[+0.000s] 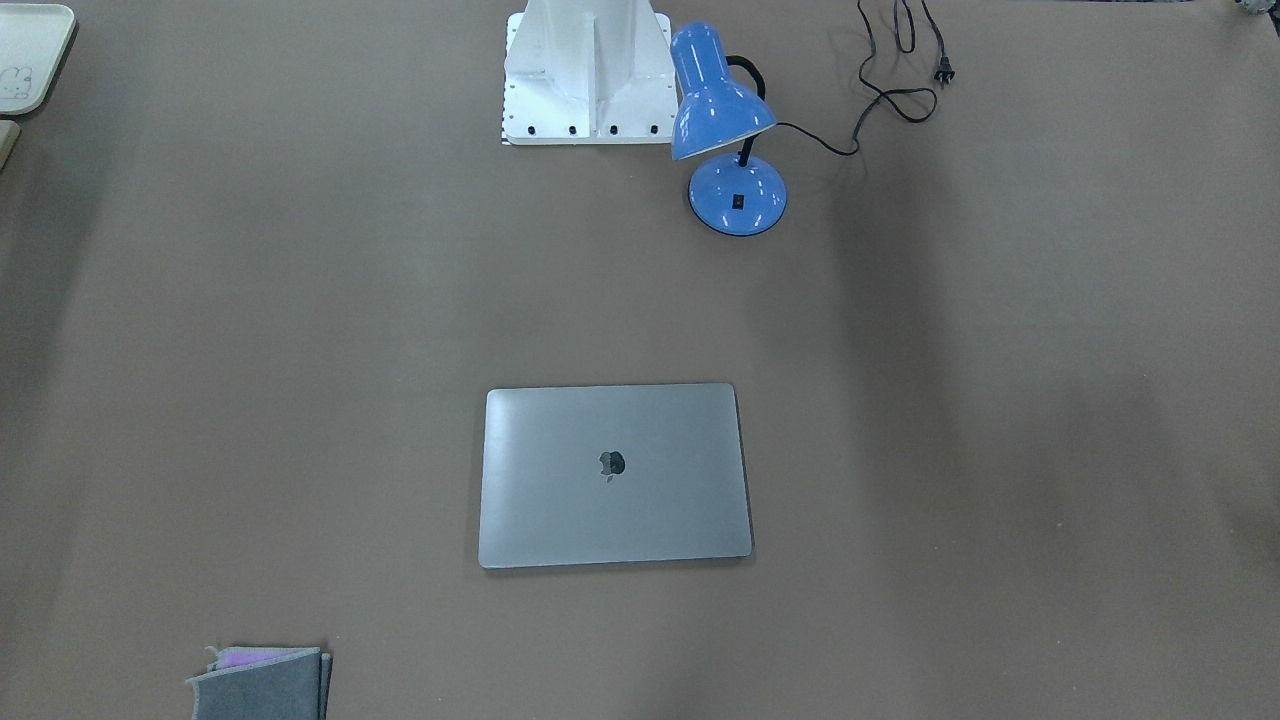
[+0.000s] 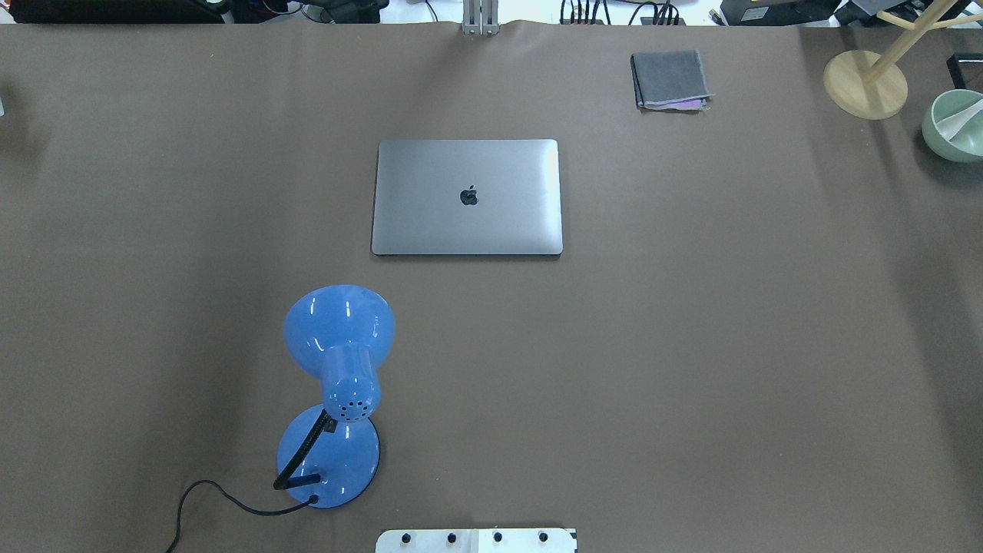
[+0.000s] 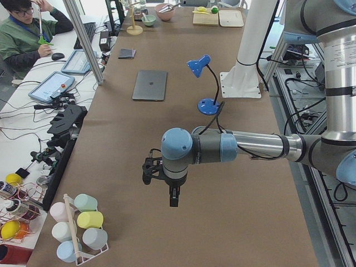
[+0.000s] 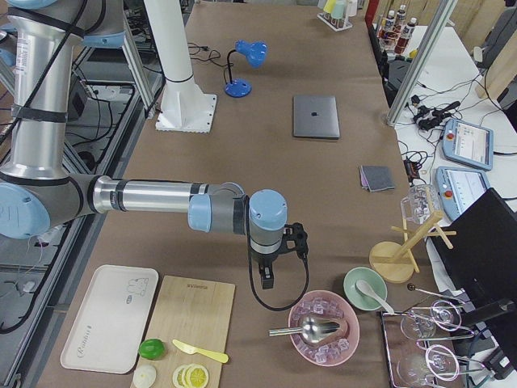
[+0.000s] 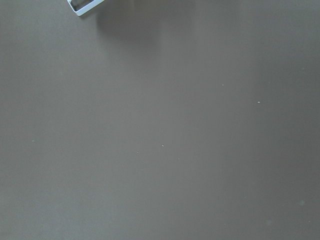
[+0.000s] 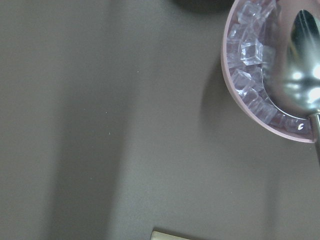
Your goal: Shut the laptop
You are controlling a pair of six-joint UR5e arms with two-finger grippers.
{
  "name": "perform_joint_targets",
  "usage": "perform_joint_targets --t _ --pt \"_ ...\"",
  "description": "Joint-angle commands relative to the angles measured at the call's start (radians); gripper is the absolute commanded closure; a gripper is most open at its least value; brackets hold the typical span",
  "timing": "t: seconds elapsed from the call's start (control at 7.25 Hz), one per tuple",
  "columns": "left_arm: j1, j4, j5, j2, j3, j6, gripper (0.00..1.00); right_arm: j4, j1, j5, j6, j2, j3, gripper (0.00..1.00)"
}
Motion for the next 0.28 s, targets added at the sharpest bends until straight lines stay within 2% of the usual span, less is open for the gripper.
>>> perform_joint_targets --t 0.0,0.14 --pt "-0.001 0.0 -0.001 0.0 -0.001 0.0 0.02 0.001 0.0 0.003 0.0 0.0 0.0 0.0" --pt "-0.001 0.0 0.0 0.0 -0.001 0.0 0.02 0.001 -0.002 0.006 0.0 0.0 0.0 0.0"
